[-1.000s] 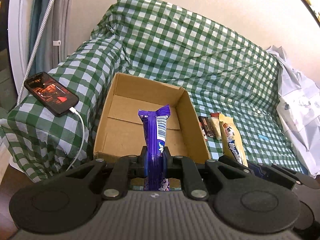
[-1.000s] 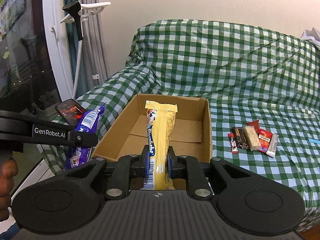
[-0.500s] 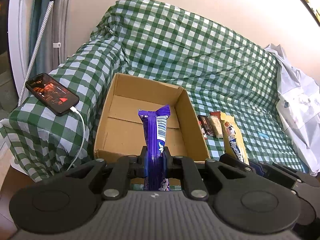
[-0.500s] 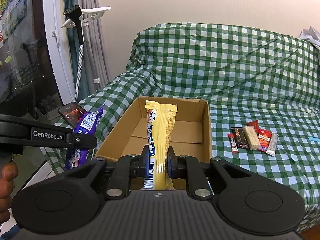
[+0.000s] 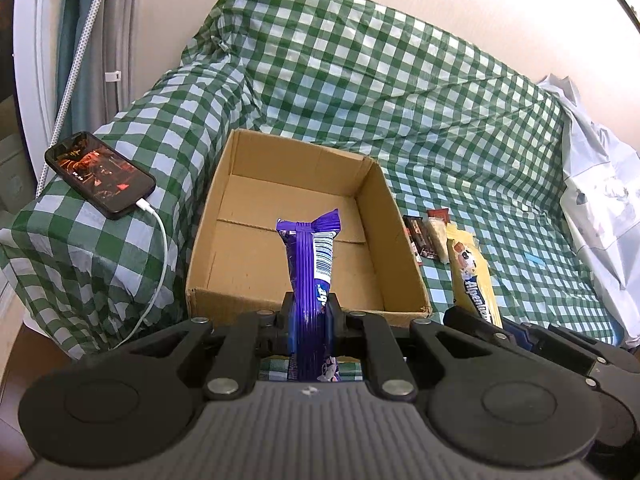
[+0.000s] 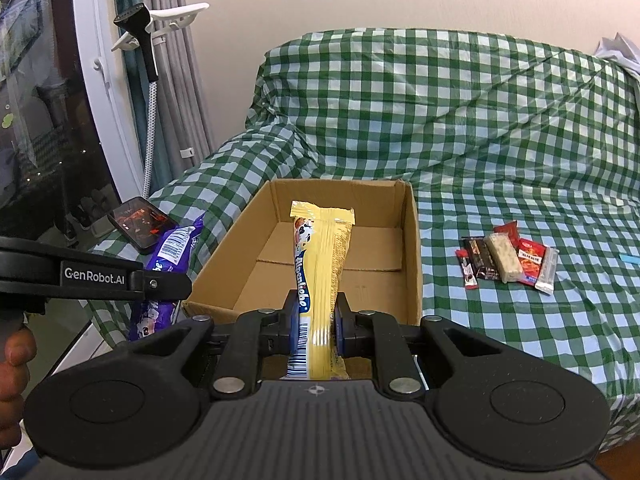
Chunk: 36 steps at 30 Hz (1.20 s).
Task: Organize snacks
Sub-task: 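Carry the purple bar and yellow bar with both tools over the cardboard box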
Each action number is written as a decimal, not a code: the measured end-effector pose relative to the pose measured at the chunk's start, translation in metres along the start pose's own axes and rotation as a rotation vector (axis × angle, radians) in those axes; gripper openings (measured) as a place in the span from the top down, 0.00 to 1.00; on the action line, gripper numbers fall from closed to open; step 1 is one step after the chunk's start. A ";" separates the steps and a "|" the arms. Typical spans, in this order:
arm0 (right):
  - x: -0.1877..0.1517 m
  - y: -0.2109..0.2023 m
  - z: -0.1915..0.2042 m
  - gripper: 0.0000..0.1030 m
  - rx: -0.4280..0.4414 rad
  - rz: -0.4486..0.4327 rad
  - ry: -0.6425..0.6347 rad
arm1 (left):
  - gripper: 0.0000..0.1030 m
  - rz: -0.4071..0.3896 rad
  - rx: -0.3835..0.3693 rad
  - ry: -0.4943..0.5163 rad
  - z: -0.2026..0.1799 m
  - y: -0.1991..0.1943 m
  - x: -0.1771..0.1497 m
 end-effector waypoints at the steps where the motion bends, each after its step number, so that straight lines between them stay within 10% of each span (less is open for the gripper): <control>1: 0.000 0.002 0.000 0.83 -0.002 0.003 0.002 | 0.86 0.001 0.001 -0.001 0.001 0.001 0.000; 36: 0.003 0.105 -0.029 0.83 -0.072 0.097 0.000 | 0.86 0.070 0.055 0.014 0.009 0.111 0.038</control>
Point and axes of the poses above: each gripper's, at about its wrist camera, not at the fingertips, and y roughly the way its jaws point, z to its left, x to its top, the point moved 3 cm from there along y, roughly the way its jaws point, and after that the axes turned 11 degrees about -z, right-handed, at the moved point
